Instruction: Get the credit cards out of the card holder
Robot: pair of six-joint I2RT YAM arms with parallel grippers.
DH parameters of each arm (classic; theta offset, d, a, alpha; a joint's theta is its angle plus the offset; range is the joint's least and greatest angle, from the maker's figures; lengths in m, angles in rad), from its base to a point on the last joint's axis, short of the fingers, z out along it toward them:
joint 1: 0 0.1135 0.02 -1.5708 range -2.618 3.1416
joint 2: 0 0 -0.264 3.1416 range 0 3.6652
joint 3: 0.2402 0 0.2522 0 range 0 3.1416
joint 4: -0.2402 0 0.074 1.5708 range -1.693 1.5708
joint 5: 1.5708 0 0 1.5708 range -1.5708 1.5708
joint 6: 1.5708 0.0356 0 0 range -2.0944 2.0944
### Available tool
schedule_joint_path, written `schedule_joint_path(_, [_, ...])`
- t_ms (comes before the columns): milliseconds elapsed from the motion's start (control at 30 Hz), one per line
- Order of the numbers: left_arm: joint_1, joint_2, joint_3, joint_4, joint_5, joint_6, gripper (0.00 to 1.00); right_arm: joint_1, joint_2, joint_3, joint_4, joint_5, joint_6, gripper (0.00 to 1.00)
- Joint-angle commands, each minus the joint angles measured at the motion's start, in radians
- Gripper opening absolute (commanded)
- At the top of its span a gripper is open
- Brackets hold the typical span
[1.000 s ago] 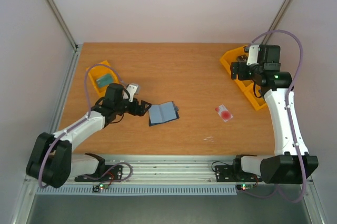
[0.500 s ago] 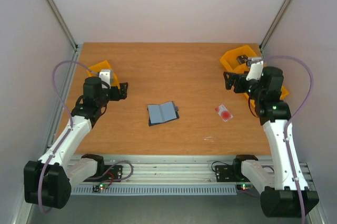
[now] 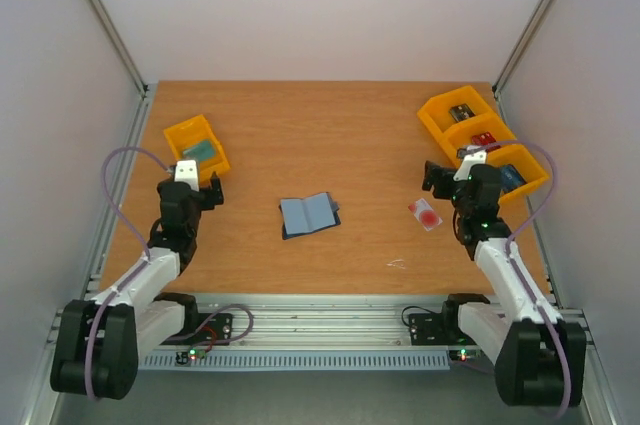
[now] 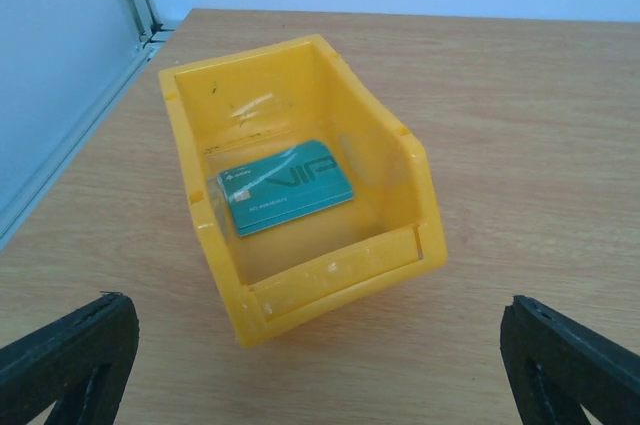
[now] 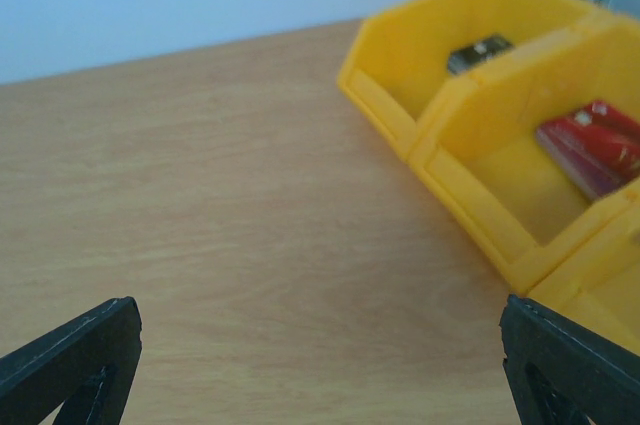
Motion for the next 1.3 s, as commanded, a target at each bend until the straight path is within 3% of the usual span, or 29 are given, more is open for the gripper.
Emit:
schedule_joint_path(0, [0.004,0.016,-0.025,0.214,0.059,0.024,0.99,-0.002,0.13,-0.151,0.417,0.084,-0.036,0.98])
schedule_joint_path(133, [0.004,0.019,-0.046,0.208,0.08,0.03,0.99,-0.002,0.326,-0.289,0.895,0.125,-0.085,0.99])
schedule_joint_path(300, [0.005,0.061,-0.087,0.292,0.066,0.066,0.99,-0.002,0.418,-0.266,0.898,0.076,-0.121,0.99])
schedule_joint_path(433, [0.008,0.122,-0.102,0.41,0.123,0.089,0.99,-0.002,0.548,-0.28,1.037,0.074,-0.121,0.99])
schedule_joint_path(567, [0.008,0.202,-0.055,0.421,0.146,0.12,0.99,-0.002,0.684,-0.285,1.175,0.038,-0.133,0.99])
schedule_joint_path(667, [0.018,0.309,-0.051,0.579,0.049,0.093,0.99,-0.002,0.676,-0.271,1.133,0.034,-0.132,0.99])
schedule_joint_path(867, [0.032,0.54,0.083,0.554,0.043,0.028,1.0,-0.002,0.671,-0.182,0.947,-0.077,-0.178,0.99])
schedule_joint_path(1267, [0.033,0.537,0.085,0.542,0.086,0.036,0.99,-0.008,0.674,-0.125,0.847,0.041,-0.125,0.99])
